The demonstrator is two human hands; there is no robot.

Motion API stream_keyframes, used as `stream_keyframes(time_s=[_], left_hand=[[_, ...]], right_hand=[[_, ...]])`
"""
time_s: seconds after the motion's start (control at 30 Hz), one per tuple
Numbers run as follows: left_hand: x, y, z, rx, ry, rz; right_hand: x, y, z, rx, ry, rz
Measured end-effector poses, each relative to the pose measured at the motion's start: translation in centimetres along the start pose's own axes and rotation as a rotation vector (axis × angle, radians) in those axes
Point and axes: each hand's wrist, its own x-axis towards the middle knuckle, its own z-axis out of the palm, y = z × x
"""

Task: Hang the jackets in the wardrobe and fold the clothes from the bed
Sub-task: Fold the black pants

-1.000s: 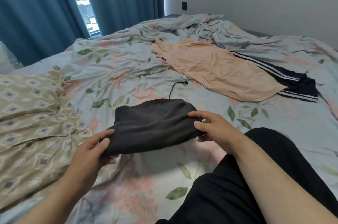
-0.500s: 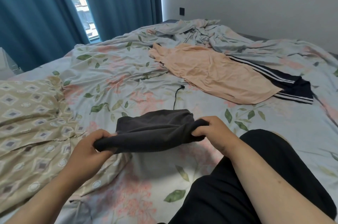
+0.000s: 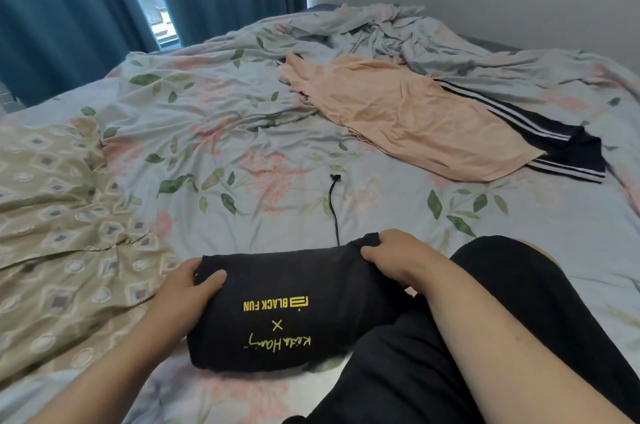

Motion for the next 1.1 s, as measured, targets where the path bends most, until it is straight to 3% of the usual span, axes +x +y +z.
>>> stream_keyframes(time_s=[0.07,0.2,0.27,0.33,0.37,0.47,0.77,0.9,1.03,1.1], left_hand=[[0.6,-0.2,1.1,0.111,0.115,0.023],[0.8,0.2,2.3,0.311,0.216,0.034],[-0.3,0.6,2.5,0.551,0.259,0.321],[-1.6,0.3,3.3,0.767,0.113,0.652],[-2.0,-0.2,3.8,0.84,0.008,0.713],[-1.6,-1.5,5.4,0.927,-0.153,0.606],[0.1,-2.8,6.6,0.942,-0.13,0.542],[0.1,-2.5,6.6,0.928,-0.129,0.537],[0.1,-2.5,6.7,0.959,-0.113,0.554],[0.1,-2.5,6.9,0.981,-0.107,0.555]], right_hand=[[0.9,-0.4,0.6,-0.168,0.158,-0.022],[1.1,-1.3,1.8,-0.233,0.361,-0.108],[0.7,-1.4,3.2,-0.359,0.443,-0.294],[0.5,-1.3,4.9,-0.495,0.325,-0.478],[0.6,-1.1,5.6,-0.567,0.223,-0.518],[1.9,-0.5,7.1,-0.684,0.021,-0.458],[5.9,0.2,8.0,-0.75,-0.145,-0.418],[6.8,-0.3,7.7,-0.557,0.014,-0.432],[8.2,-1.6,6.5,0.057,0.134,-0.206],[9.0,-2.1,5.9,0.157,0.159,-0.107]])
